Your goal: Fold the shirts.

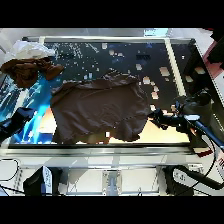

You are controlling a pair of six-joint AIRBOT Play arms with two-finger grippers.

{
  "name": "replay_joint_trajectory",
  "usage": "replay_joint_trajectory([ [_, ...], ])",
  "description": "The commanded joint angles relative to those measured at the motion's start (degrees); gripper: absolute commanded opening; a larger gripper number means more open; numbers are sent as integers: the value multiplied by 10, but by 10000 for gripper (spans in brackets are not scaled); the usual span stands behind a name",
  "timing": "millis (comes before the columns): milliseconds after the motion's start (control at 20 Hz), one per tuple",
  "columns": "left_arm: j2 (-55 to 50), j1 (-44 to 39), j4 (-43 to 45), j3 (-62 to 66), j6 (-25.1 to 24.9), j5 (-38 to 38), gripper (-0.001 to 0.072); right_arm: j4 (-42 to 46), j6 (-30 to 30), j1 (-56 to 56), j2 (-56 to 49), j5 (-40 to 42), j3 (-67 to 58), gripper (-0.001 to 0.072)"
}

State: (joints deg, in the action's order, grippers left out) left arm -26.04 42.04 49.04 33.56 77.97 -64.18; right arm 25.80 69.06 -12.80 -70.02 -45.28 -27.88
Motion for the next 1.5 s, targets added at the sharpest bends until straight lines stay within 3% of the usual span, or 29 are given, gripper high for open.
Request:
replay_joint_trajectory([
  [0,1,0,-7,-1,-14,-2,621,-17,-5,3,-19,11,4,405],
  [350,1,0,-9,-1,-35,1,622,-76,-30,65,-45,71,3,396],
  [500,0,0,-8,-1,-57,-7,622,-92,-50,66,-44,66,3,158],
  [550,0,0,1,-1,-44,-7,621,-105,-63,66,-44,65,3,71],
  [600,0,0,27,-1,0,-5,621,-126,-84,66,-44,62,3,26],
  [800,-3,0,145,-56,154,-10,621,-222,-190,65,-43,26,3,26],
  [1050,-5,1,32,-206,163,3,621,-241,-246,65,-43,-43,3,26],
  [1450,-12,1,32,-234,226,14,620,-245,-290,65,-43,-65,3,26],
])
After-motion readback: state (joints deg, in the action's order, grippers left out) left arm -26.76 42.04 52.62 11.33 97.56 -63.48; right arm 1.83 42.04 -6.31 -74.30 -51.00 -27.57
